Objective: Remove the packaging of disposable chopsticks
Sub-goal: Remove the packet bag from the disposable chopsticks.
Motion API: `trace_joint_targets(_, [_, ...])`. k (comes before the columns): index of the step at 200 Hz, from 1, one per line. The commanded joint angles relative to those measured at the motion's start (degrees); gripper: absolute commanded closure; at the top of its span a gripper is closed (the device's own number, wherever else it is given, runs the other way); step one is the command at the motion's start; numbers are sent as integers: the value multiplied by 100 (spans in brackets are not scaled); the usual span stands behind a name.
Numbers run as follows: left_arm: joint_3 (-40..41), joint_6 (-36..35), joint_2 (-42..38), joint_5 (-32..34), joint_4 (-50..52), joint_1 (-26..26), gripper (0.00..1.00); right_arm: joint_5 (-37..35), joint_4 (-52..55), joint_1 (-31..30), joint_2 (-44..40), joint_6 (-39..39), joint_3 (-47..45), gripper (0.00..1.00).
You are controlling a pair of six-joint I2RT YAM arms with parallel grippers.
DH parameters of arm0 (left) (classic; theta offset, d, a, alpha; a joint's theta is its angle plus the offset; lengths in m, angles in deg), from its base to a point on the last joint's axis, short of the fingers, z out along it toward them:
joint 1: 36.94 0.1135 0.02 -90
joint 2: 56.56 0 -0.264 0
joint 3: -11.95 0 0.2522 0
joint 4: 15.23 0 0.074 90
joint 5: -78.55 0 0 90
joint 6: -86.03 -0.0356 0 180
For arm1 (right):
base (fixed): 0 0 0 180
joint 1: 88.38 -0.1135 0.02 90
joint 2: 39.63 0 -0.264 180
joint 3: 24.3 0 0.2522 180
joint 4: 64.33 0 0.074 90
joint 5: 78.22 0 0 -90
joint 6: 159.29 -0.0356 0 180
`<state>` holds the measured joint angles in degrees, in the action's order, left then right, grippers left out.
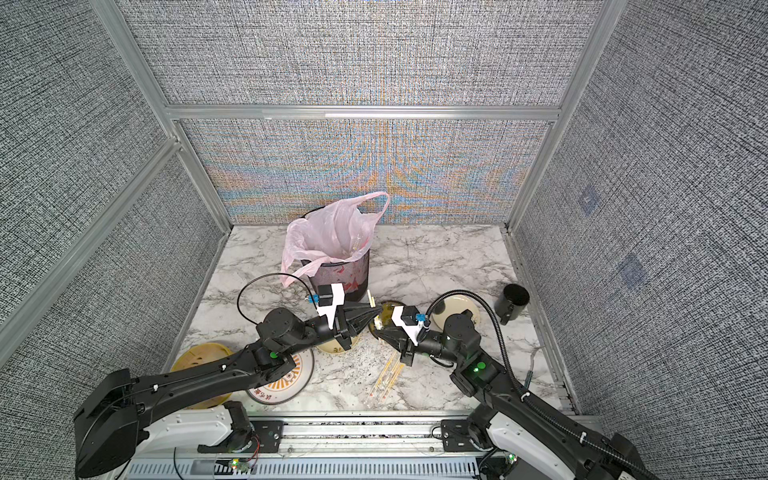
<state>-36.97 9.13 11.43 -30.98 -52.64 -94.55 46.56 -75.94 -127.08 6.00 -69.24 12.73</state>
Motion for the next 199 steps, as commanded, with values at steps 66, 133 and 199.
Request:
trace_joint_targets(66, [235, 65, 388, -366, 409, -22, 95, 21, -603, -10, -18, -98, 274, 100])
trace_joint_targets(133, [349, 87, 575, -353, 319, -16, 94, -23, -508, -13, -131, -41, 275, 100])
trace_joint_targets(199, [448, 86, 649, -409, 363, -16, 94, -45, -513, -8, -162, -41, 257, 100])
